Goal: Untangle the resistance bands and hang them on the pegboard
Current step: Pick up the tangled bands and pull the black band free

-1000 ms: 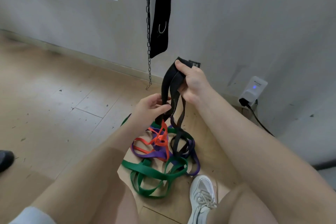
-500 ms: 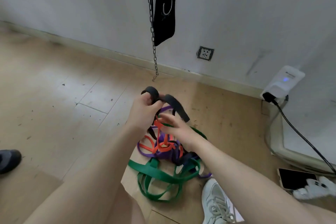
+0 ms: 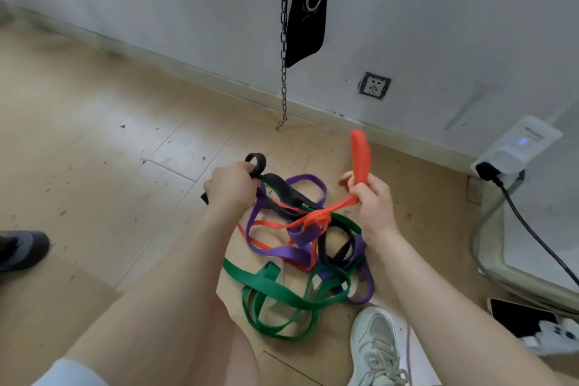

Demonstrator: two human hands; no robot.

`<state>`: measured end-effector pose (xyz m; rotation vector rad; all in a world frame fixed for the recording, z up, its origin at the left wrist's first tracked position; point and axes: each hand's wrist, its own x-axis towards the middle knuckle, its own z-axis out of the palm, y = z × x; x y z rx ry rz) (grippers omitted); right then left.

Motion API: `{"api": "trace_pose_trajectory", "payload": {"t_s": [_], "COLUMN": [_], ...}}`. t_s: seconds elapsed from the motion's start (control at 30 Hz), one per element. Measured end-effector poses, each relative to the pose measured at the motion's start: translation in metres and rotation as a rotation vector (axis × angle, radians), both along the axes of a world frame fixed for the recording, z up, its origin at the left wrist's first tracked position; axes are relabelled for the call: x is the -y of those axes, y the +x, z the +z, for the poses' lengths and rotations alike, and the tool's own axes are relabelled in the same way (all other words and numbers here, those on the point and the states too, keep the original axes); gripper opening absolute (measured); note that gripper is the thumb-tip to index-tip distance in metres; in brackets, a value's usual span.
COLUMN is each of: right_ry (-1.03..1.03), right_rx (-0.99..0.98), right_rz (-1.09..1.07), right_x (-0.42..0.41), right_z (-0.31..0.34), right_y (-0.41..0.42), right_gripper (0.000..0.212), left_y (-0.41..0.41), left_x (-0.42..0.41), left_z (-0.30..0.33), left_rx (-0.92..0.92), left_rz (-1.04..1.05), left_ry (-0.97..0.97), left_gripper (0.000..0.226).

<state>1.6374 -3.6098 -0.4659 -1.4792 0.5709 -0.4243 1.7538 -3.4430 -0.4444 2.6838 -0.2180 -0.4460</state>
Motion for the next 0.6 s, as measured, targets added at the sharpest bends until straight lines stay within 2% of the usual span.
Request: {"api": "trace_pose_trajectory", "payload": {"t_s": [0.03,0.07,0.13,0.17,0.2,0.23,0.27,0.3,0.37,0.4,0.47,0.5,0.6], "right_ry": [-0.06,-0.172,-0.46,-0.592,-0.645,-0.661,-0.691,-0.739,-0.896,-1.0,-1.154,-1.164,-0.953], "right_rx": [-0.149,-0.379,-0.81,-0.903,-0.902,-0.811,-0.665,-0.478,-0.193,-0.141,-0.117,-0.103,-0.012], "right_rz": [0.078,0.262,0.658,0.721,0.663,0.531,0.364,0.258,0.256,0.313,0.384,0.356,0.232], "right_x": [0.002,0.001,-0.006,-0.008,-0.01,-0.012,-0.014,-0.017,-0.022,-0.026,-0.032,-0.033,-0.033], "right_z": [-0.002,-0.003,-0.001,0.003,0.012,0.024,0.037,0.053,0.085,0.1,0.122,0.13,0.159], "right_y": [-0.008,-0.015,-0.026,-0.028,-0.028,-0.028,-0.028,-0.029,-0.031,-0.033,-0.034,-0.035,-0.043], "right_gripper": [0.027,0.027,0.022,0.023,0.023,0.02,0.03,0.05,0.074,0.079,0.077,0.07,0.034], "left_y": [-0.002,-0.005,-0.013,-0.016,-0.019,-0.023,-0.027,-0.03,-0.04,-0.046,-0.058,-0.064,-0.078], "left_x": [0.0,0.0,0.0,-0.001,-0.002,-0.003,-0.004,-0.004,-0.002,0.0,0.004,0.006,0.008], "left_z": [0.004,0.01,0.02,0.024,0.03,0.038,0.048,0.058,0.083,0.096,0.123,0.137,0.175], "left_rx": [0.048,0.112,0.223,0.242,0.248,0.26,0.299,0.368,0.527,0.609,0.745,0.79,0.884], "left_rz": [-0.044,-0.087,-0.165,-0.193,-0.224,-0.267,-0.324,-0.392,-0.543,-0.611,-0.695,-0.705,-0.653], "left_ry": [0.062,0.089,0.05,-0.006,-0.057,-0.079,-0.069,-0.04,0.009,0.02,-0.032,-0.096,-0.279], "left_gripper": [0.022,0.021,0.018,0.017,0.017,0.017,0.017,0.017,0.018,0.019,0.02,0.02,0.023]}}
